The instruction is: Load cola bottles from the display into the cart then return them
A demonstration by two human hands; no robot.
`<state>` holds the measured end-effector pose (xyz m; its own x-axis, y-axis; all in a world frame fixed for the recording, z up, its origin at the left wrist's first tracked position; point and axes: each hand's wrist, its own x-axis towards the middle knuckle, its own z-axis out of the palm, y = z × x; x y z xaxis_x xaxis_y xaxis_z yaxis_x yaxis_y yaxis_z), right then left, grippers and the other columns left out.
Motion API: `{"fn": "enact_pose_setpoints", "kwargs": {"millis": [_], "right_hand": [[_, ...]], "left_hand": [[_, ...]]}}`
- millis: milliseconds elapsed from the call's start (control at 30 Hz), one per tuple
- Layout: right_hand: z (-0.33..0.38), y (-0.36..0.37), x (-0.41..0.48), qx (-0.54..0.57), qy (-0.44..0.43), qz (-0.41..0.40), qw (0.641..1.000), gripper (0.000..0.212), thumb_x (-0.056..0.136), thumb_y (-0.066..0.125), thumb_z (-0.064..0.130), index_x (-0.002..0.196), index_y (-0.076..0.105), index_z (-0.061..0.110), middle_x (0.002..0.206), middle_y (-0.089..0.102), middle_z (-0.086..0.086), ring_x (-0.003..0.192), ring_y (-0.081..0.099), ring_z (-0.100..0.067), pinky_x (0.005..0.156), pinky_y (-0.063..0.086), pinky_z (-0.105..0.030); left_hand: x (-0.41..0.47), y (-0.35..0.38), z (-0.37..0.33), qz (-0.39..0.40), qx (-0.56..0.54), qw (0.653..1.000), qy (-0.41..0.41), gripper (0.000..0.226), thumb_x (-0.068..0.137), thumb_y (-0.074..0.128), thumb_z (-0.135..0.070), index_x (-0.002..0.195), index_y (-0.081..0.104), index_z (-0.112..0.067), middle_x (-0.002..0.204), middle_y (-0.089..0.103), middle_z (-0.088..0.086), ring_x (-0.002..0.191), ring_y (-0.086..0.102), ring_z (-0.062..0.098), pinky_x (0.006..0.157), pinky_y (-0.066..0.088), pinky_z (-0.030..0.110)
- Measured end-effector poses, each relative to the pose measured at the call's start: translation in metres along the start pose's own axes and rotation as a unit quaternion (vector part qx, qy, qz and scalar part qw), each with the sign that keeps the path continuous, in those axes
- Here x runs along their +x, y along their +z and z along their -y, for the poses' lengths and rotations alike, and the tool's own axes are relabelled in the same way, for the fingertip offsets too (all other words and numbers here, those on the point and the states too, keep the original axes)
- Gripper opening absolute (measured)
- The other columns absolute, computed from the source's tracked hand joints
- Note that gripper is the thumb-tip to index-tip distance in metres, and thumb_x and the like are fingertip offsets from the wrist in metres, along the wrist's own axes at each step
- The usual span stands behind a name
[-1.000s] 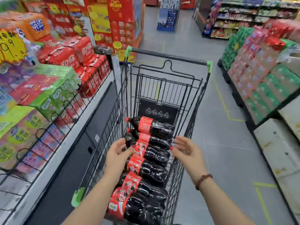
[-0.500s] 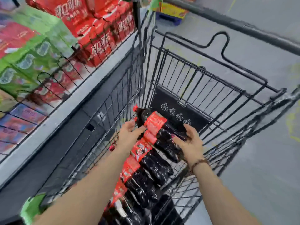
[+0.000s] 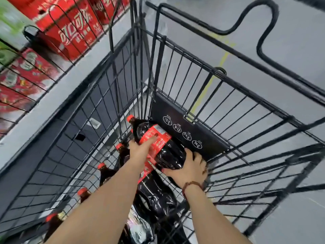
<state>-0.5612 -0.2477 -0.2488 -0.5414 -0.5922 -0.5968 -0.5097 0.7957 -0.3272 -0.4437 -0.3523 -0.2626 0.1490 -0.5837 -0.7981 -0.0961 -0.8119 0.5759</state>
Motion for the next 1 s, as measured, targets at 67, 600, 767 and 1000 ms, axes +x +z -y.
{"fn": "enact_pose_setpoints", "kwargs": {"millis": [67, 600, 767, 1000], "right_hand": [[0.0, 0.003, 0.002, -0.041, -0.009, -0.001, 0.999, 0.115, 0.048, 0.076, 0.07, 0.142, 0.021, 0.036, 0.149, 0.019, -0.003, 0.136, 0.019, -0.029, 0.111, 0.022, -0.053], [0.005, 0.011, -0.011, -0.153, -0.079, -0.045, 0.984, 0.094, 0.06, 0.077, 0.049, 0.137, 0.025, 0.034, 0.138, 0.028, -0.002, 0.128, 0.026, -0.027, 0.096, 0.039, -0.052], [0.009, -0.001, -0.055, -0.173, -0.148, -0.061, 0.972, 0.096, 0.059, 0.078, 0.047, 0.138, 0.025, 0.039, 0.141, 0.03, -0.001, 0.13, 0.027, -0.026, 0.097, 0.04, -0.05], [0.024, -0.023, -0.146, -0.121, -0.252, -0.114, 0.954, 0.097, 0.056, 0.078, 0.052, 0.138, 0.028, 0.042, 0.133, 0.033, 0.005, 0.122, 0.028, -0.021, 0.096, 0.036, -0.05]], "left_hand": [[0.002, 0.007, 0.002, 0.013, -0.031, 0.999, -0.014, 0.084, 0.07, 0.086, -0.03, 0.132, 0.029, -0.021, 0.103, 0.059, 0.003, 0.08, 0.066, 0.013, 0.086, 0.054, 0.052], [-0.017, -0.004, 0.01, -0.045, -0.163, 0.985, -0.038, 0.097, 0.054, 0.093, -0.024, 0.13, 0.033, -0.025, 0.112, 0.059, 0.012, 0.085, 0.069, 0.029, 0.067, 0.06, 0.048], [-0.062, -0.044, 0.018, -0.071, -0.251, 0.965, -0.032, 0.112, 0.042, 0.096, -0.027, 0.133, 0.031, -0.033, 0.119, 0.059, 0.011, 0.091, 0.069, 0.03, 0.064, 0.06, 0.046], [-0.145, -0.112, 0.02, -0.075, -0.297, 0.95, 0.064, 0.088, 0.063, 0.089, -0.014, 0.127, 0.031, -0.025, 0.079, 0.062, 0.003, 0.052, 0.06, 0.013, 0.062, 0.057, 0.037]]}}
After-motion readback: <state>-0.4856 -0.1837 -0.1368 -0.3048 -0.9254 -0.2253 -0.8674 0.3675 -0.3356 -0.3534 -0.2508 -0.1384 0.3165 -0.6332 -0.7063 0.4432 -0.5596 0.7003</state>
